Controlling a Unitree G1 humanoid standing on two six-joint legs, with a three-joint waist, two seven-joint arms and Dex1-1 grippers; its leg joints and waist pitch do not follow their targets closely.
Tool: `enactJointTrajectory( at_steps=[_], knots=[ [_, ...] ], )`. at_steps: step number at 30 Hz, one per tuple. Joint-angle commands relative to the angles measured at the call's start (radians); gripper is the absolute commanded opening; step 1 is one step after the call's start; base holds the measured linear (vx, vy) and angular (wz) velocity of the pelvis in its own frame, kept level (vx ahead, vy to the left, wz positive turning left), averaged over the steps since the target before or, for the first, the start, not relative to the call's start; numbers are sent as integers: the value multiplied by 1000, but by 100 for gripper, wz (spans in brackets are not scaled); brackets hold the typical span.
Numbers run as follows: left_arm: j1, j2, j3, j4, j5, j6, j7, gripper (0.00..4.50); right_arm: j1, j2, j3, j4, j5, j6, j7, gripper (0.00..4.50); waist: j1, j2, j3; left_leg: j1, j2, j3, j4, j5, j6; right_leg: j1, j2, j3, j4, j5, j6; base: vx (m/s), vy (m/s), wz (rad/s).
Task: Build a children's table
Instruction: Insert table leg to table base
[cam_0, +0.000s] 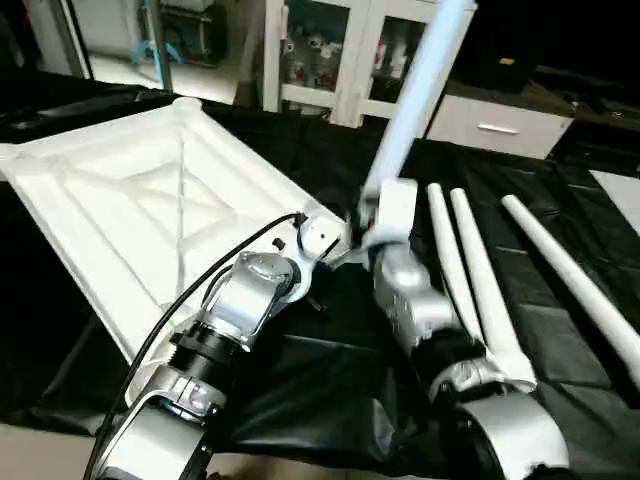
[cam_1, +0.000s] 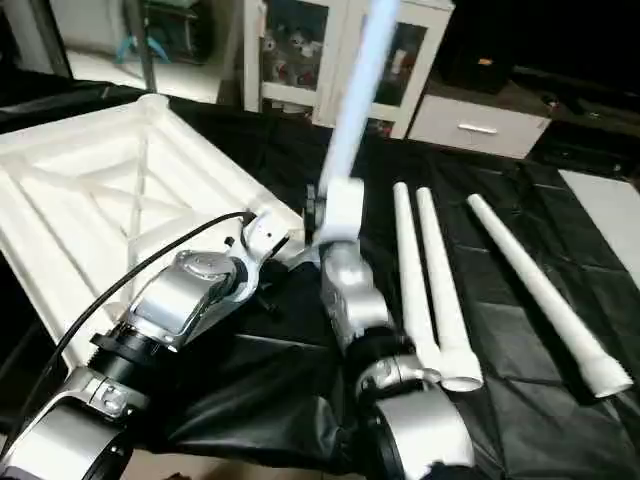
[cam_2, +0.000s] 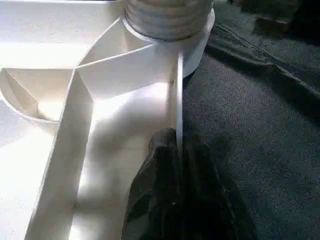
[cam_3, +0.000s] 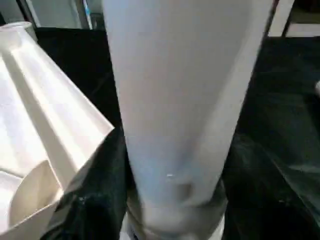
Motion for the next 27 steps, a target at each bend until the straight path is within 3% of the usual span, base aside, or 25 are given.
enactJointTrajectory(
  at_steps=[1, 12, 21, 24, 27],
  knots=[
    [-31, 23, 22, -38, 11, -12, 9, 0, 25, -34, -31, 62, -1, 35, 7, 298, 2, 18, -54, 12, 34, -3, -64, -63, 0, 44, -56, 47, -54, 155, -170, 0, 0, 0],
    [-38, 32, 20, -31, 0, -18, 10, 0, 7, -30, -35, 62, 0, 5, 54, 402, 2, 18, -53, 13, 35, -1, -61, -59, 14, 46, -58, 47, -53, 134, -188, 0, 0, 0],
    [-40, 44, 16, -25, -3, -22, 0, 0, 32, -31, -29, -7, 16, 6, 157, 402, 3, 14, -62, 10, 30, 2, -46, 62, 75, 51, -53, 46, -35, 299, -228, 0, 0, 0],
    [-41, 48, 14, -23, -7, -22, -1, 0, 59, -40, -24, -58, 22, 17, 204, 402, 7, 14, -60, 10, 33, 2, -46, 47, 92, 51, -55, 46, -37, 281, -233, 0, 0, 0],
    [-43, 51, 11, -21, -11, -24, -4, 0, 84, -53, -21, -105, 24, 34, 238, 402, 6, 13, -60, 10, 33, 2, -46, 31, 88, 51, -55, 47, -39, 248, -237, 0, 0, 0]
  ],
)
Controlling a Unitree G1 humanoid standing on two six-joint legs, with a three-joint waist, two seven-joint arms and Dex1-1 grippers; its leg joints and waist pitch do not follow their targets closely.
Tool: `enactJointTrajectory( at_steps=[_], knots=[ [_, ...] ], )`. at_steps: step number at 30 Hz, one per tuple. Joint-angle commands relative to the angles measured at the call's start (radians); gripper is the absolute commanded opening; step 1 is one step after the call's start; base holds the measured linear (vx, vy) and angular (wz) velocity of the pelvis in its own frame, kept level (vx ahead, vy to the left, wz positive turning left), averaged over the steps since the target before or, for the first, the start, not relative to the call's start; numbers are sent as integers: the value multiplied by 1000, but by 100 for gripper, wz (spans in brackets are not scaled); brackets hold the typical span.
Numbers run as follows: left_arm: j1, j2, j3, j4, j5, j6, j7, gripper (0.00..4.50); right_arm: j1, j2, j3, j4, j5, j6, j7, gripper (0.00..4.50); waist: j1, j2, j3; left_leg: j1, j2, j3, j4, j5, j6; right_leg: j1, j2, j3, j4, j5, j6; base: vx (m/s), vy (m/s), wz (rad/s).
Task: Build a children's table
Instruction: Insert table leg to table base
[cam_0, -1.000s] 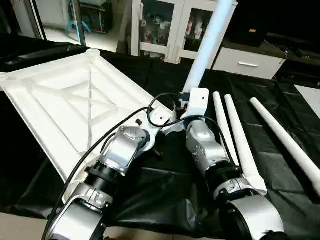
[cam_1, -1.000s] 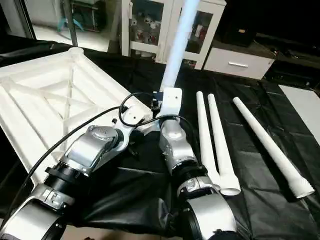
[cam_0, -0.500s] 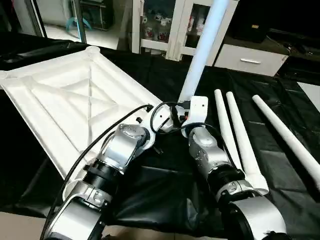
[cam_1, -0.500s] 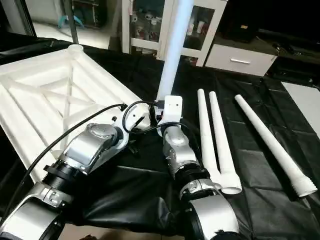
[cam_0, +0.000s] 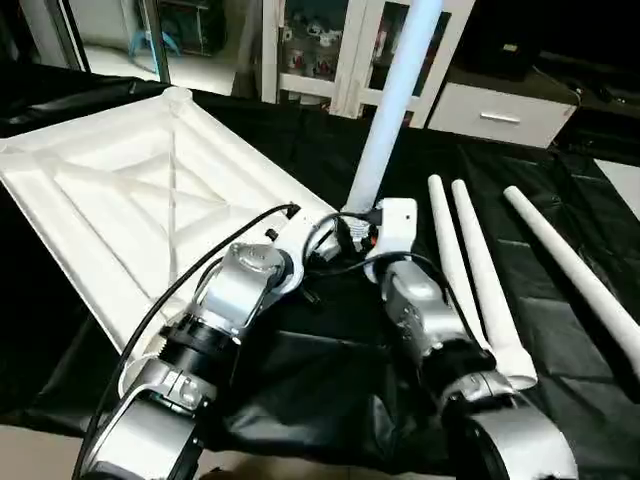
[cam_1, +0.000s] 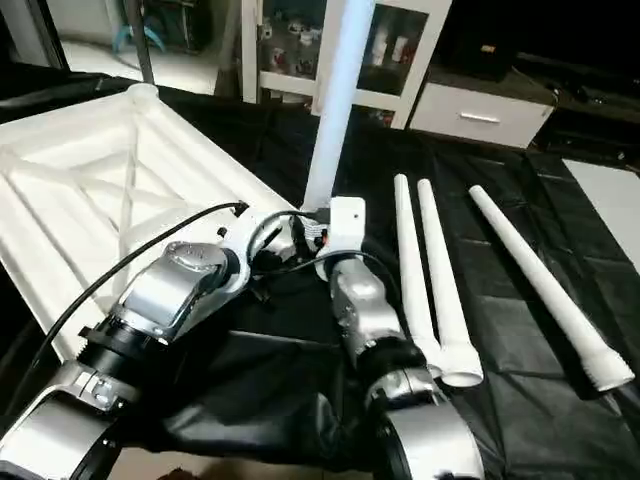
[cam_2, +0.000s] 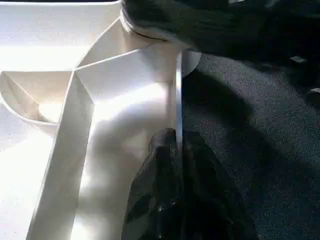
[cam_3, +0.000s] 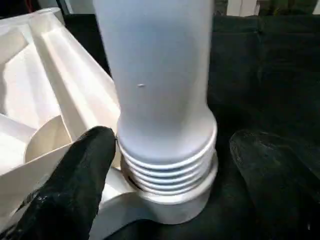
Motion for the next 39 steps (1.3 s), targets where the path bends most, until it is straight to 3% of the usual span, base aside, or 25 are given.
enactJointTrajectory(
  at_steps=[1, 10, 11, 12, 17, 18, 19, 20, 21, 23, 26, 34, 39],
  knots=[
    [-27, 12, 5, -18, 0, -12, 2, 0, 21, -22, -5, -52, 7, 25, 27, 402, 8, 14, -65, 18, 32, -2, -48, 16, 75, 63, -55, 45, -47, 238, -232, 0, 0, 0],
    [-17, 27, -8, -9, -6, -28, -32, 0, 138, -88, 27, -300, 22, 132, 133, 402, 13, 16, -66, 19, 30, -4, -47, 23, 70, 65, -52, 44, -48, 253, -236, 0, 0, 0],
    [-14, 32, -13, -7, -10, -34, -46, 0, 160, -108, 36, -346, 26, 157, 159, 402, 15, 21, -67, 20, 30, -4, -46, 19, 68, 65, -54, 44, -47, 250, -238, 0, 0, 0],
    [-4, 43, -24, -8, -16, -45, -79, 0, 210, -168, 68, -454, 38, 221, 253, 402, 16, 17, -65, 20, 30, -5, -47, 9, 69, 67, -51, 44, -51, 238, -233, 0, 0, 0],
    [15, 58, -34, -24, -32, -50, -126, 0, 269, -239, 86, -591, 101, 300, 383, 402, 31, 17, -63, 20, 33, -6, -48, -16, 71, 68, -55, 44, -54, 215, -230, 0, 0, 0],
    [23, 65, -39, -32, -40, -59, -150, 0, 288, -274, 93, -638, 124, 325, 437, 402, 31, 17, -62, 18, 33, -7, -49, -29, 68, 70, -56, 44, -56, 197, -232, 0, 0, 0],
    [34, 76, -49, -42, -44, -73, -175, 0, 307, -318, 100, -685, 143, 348, 497, 402, 34, 24, -63, 20, 36, -7, -49, -33, 64, 68, -59, 45, -54, 194, -234, 0, 0, 0],
    [38, 79, -51, -45, -47, -73, -184, 0, 312, -332, 101, -699, 150, 356, 516, 402, 36, 19, -62, 20, 37, -7, -48, -44, 65, 68, -57, 45, -56, 183, -234, 0, 0, 0],
    [52, 93, -60, -60, -58, -69, -216, 0, 334, -390, 103, -761, 179, 400, 590, 402, 39, 26, -60, 19, 37, -7, -50, -56, 64, 68, -57, 45, -58, 165, -235, 0, 0, 0],
    [66, 115, -78, -78, -64, -77, -256, 0, 351, -447, 103, -805, 198, 423, 662, 402, 42, 23, -57, 20, 38, -8, -52, -75, 61, 67, -58, 45, -61, 138, -232, 0, 0, 0],
    [85, 145, -95, -107, -81, -76, -315, 0, 359, -500, 106, -821, 204, 428, 730, 402, 44, 26, -54, 24, 40, -8, -57, -137, 39, 64, -61, 45, -70, 33, -223, 0, 0, 0],
    [147, 262, -153, -208, -110, -114, -500, 0, 357, -606, 125, -829, 216, 450, 871, 402, 61, 26, -58, 28, 40, -6, -51, -80, 38, 59, -59, 44, -58, 90, -242, 0, 0, 0],
    [167, 330, -194, -257, -120, -128, -593, 0, 344, -627, 157, -806, 190, 432, 921, 402, 63, 25, -56, 28, 39, -6, -53, -99, 30, 57, -60, 43, -60, 47, -235, 0, 0, 0]
  ],
)
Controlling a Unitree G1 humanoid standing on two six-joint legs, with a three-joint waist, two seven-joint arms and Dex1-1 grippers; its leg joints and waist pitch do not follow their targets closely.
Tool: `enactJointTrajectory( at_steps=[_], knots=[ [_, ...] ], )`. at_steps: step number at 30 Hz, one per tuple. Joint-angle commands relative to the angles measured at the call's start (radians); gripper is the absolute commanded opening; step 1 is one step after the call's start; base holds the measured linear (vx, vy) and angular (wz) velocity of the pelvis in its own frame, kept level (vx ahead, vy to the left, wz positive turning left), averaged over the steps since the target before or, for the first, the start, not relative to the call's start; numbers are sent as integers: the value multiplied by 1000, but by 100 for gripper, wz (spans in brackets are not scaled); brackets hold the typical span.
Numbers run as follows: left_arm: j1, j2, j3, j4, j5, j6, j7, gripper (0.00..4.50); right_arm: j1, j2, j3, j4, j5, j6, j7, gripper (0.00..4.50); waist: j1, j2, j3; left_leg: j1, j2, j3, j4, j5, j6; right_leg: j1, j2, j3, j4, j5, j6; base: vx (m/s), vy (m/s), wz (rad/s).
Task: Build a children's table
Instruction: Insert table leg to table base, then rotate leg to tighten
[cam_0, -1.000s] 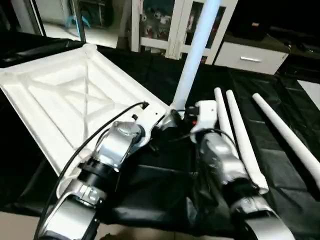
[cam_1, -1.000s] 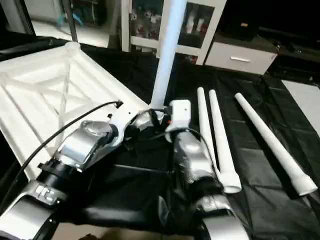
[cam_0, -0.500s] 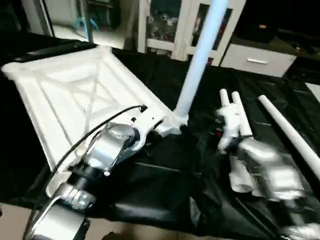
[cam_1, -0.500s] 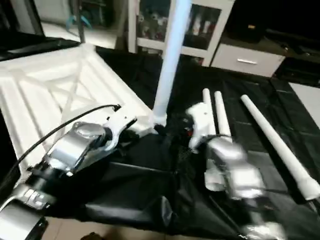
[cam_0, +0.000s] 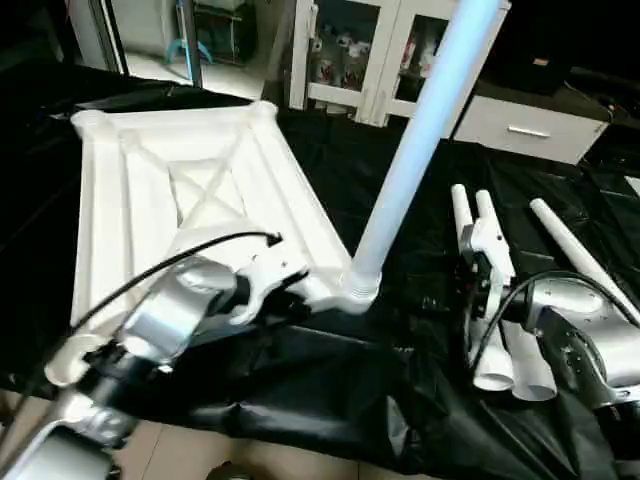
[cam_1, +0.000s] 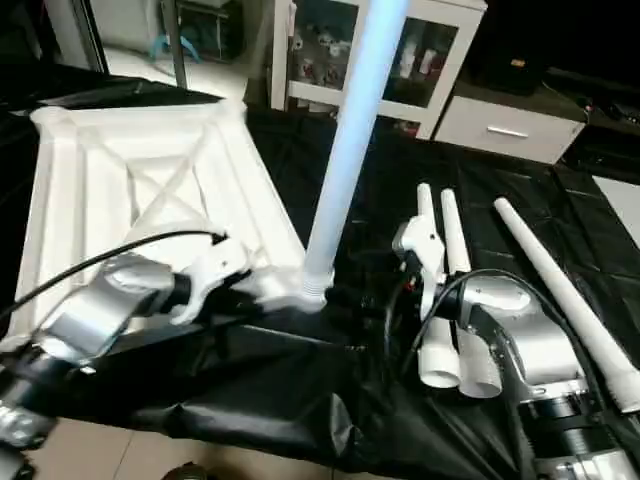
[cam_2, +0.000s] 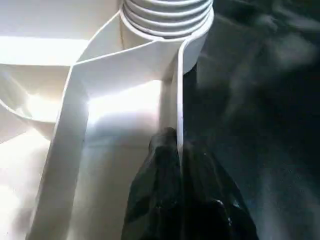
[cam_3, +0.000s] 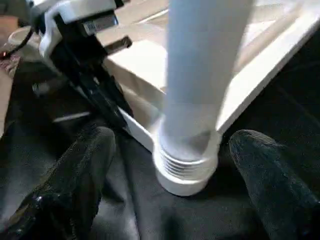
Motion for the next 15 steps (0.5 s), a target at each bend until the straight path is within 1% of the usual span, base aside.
enactJointTrajectory(
  at_steps=[1, 2, 3, 5, 7, 9, 11, 13, 15],
  knots=[
    [18, 8, -67, -16, -9, -1, -72, 0, -18, -14, 14, 17, -19, -15, 24, 402, -1, 14, -61, 21, 39, -5, -60, -102, 27, 44, -58, 44, -61, 36, -233, 0, 0, 0],
    [18, 12, -69, -18, -8, -3, -78, 0, -19, -14, 17, 20, -22, -16, 28, 402, -1, 16, -60, 21, 40, -5, -61, -106, 24, 43, -59, 44, -62, 31, -234, 0, 0, 0],
    [18, 22, -74, -20, -5, -13, -96, 0, -27, -11, 30, 35, -36, -29, 39, 402, -2, 15, -60, 20, 39, -5, -61, -114, 18, 44, -58, 44, -62, 19, -232, 0, 0, 0],
    [18, 29, -78, -23, -3, -14, -104, 0, -33, -10, 40, 48, -47, -44, 48, 402, 0, 17, -61, 22, 39, -5, -62, -121, 8, 44, -59, 43, -62, 17, -233, 0, 0, 0],
    [16, 34, -83, -27, -1, -18, -108, 0, -45, 0, 53, 74, -61, -70, 57, 402, -1, 17, -62, 21, 40, -6, -61, -120, 6, 44, -60, 43, -60, 25, -234, 0, 0, 0],
    [13, 38, -87, -27, -2, -24, -116, 0, -54, 7, 63, 87, -66, -86, 69, 402, 0, 19, -63, 21, 39, -6, -60, -121, 5, 45, -59, 42, -59, 34, -236, 0, 0, 0],
    [13, 40, -90, -30, -3, -26, -121, 0, -60, 12, 71, 94, -67, -93, 82, 402, 0, 18, -64, 20, 38, -6, -59, -114, 7, 46, -58, 42, -57, 47, -237, 0, 0, 0],
    [12, 42, -98, -34, -1, -30, -130, 0, -73, 21, 87, 113, -73, -109, 103, 402, 0, 21, -66, 19, 37, -7, -57, -102, 10, 47, -58, 41, -54, 74, -244, 0, 0, 0],
    [11, 43, -103, -37, 0, -34, -137, 0, -86, 29, 99, 129, -80, -122, 121, 402, 0, 21, -66, 20, 37, -6, -57, -101, 11, 47, -58, 41, -54, 77, -247, 0, 0, 0]
  ],
)
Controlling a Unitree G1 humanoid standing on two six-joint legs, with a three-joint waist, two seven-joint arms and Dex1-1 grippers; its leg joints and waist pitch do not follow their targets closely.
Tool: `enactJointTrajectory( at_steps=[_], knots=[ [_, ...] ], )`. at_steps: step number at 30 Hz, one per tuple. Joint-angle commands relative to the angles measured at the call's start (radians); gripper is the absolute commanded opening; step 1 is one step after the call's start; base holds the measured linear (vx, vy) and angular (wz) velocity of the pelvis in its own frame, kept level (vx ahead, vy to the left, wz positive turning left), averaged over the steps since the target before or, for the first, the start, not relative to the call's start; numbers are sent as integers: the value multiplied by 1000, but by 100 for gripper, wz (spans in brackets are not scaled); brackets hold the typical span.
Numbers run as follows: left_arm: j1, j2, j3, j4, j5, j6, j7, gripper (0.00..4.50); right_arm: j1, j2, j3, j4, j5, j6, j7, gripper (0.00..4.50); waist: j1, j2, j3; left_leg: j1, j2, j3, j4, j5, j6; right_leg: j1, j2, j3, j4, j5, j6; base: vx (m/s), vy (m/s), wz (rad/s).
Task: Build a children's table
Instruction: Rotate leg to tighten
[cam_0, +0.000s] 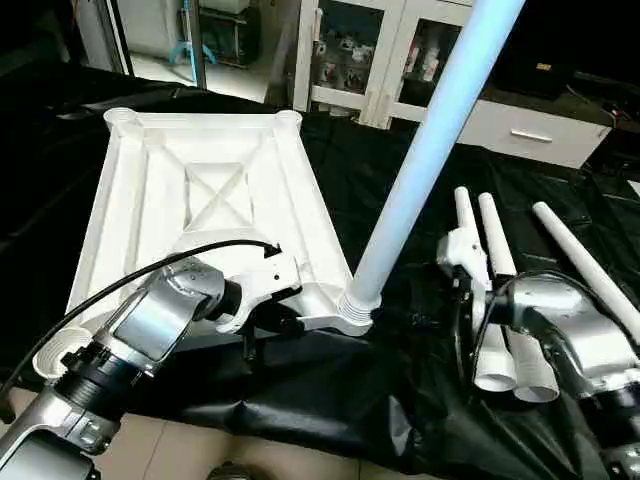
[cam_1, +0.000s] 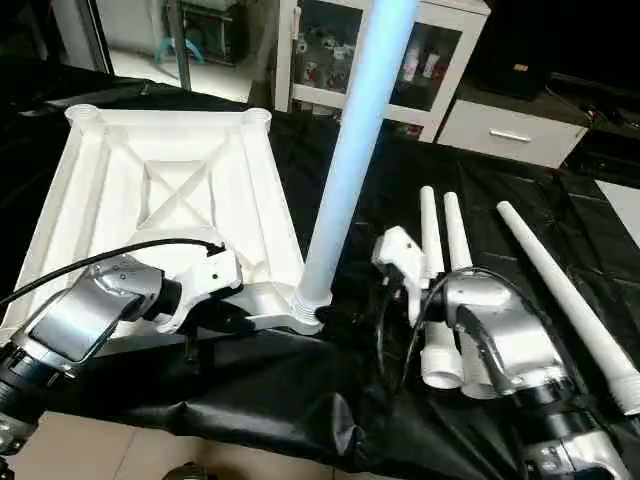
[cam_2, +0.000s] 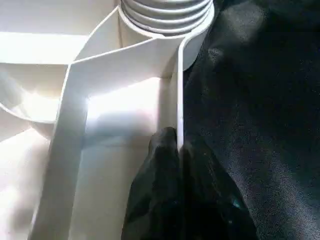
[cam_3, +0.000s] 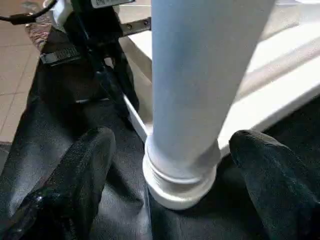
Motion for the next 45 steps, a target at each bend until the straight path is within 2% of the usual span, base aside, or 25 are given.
enactJointTrajectory(
  at_steps=[1, 4, 5, 8, 11, 19, 23, 25, 30, 38, 41, 43, 45],
  knots=[
    [8, -7, -69, -18, 0, 2, -56, 0, -17, 0, 11, 18, -16, -27, 23, 402, -4, 21, -66, 20, 37, -6, -61, -100, 12, 44, -55, 43, -55, 83, -250, 0, 0, 0],
    [8, -6, -74, -23, 1, -2, -60, 0, -33, 9, 18, 40, -19, -41, 35, 402, -2, 22, -66, 20, 38, -6, -61, -100, 12, 44, -56, 42, -54, 84, -255, 0, 0, 0],
    [8, -5, -75, -23, 3, -3, -61, 0, -37, 11, 20, 47, -21, -46, 39, 387, -1, 19, -65, 20, 38, -6, -61, -102, 10, 43, -55, 42, -54, 79, -256, 0, 0, 0],
    [8, -5, -77, -24, 5, -7, -61, 0, -49, 16, 28, 73, -35, -61, 52, 366, 2, 22, -63, 22, 39, -6, -63, -135, -2, 42, -57, 42, -58, 37, -248, 0, 0, 0],
    [8, -4, -78, -25, 5, -7, -62, 0, -55, 18, 30, 87, -39, -70, 58, 332, 3, 22, -65, 22, 39, -7, -63, -142, -7, 43, -58, 42, -57, 33, -246, 0, 0, 0],
    [7, -5, -77, -24, 6, -8, -58, 0, -69, 11, 52, 132, -62, -98, 107, 263, 4, 21, -67, 21, 37, -6, -59, -108, 5, 43, -56, 42, -53, 71, -251, 0, 0, 0],
    [5, -3, -78, -22, 6, -9, -59, 0, -75, 12, 53, 141, -64, -99, 117, 243, 4, 20, -67, 20, 37, -6, -59, -111, 6, 44, -56, 42, -53, 70, -252, 0, 0, 0],
    [4, -3, -77, -21, 6, -8, -59, 0, -80, 15, 53, 150, -67, -104, 123, 211, 4, 21, -66, 21, 37, -6, -59, -120, 6, 43, -56, 42, -54, 64, -256, 0, 0, 0],
    [4, -2, -78, -18, 6, -6, -62, 0, -86, 21, 56, 166, -70, -107, 143, 192, 5, 22, -68, 22, 37, -6, -58, -117, 7, 43, -56, 42, -53, 69, -259, 0, 0, 0],
    [8, -4, -78, -19, 7, -1, -60, 0, -74, 28, 56, 174, -64, -104, 147, 191, 6, 19, -68, 21, 37, -6, -57, -105, 14, 45, -57, 42, -52, 76, -260, 0, 0, 0],
    [8, -31, -56, -6, -1, 10, -25, 0, -67, 69, 19, 214, -51, -53, 60, 191, 4, 19, -68, 19, 36, -5, -57, -102, 15, 45, -57, 42, -51, 76, -265, 0, 0, 0],
    [-2, -96, -8, 31, -12, 30, 60, 0, -61, 124, -15, 280, -76, -29, -98, 190, 2, 19, -64, 18, 37, -6, -61, -134, 3, 43, -58, 42, -56, 29, -260, 0, 0, 0],
    [-14, -154, 32, 68, -19, 45, 138, 0, -51, 169, -39, 314, -91, -15, -220, 189, -5, 17, -57, 20, 37, -9, -69, -232, -42, 39, -64, 44, -70, -128, -230, 0, 0, 0]
  ],
)
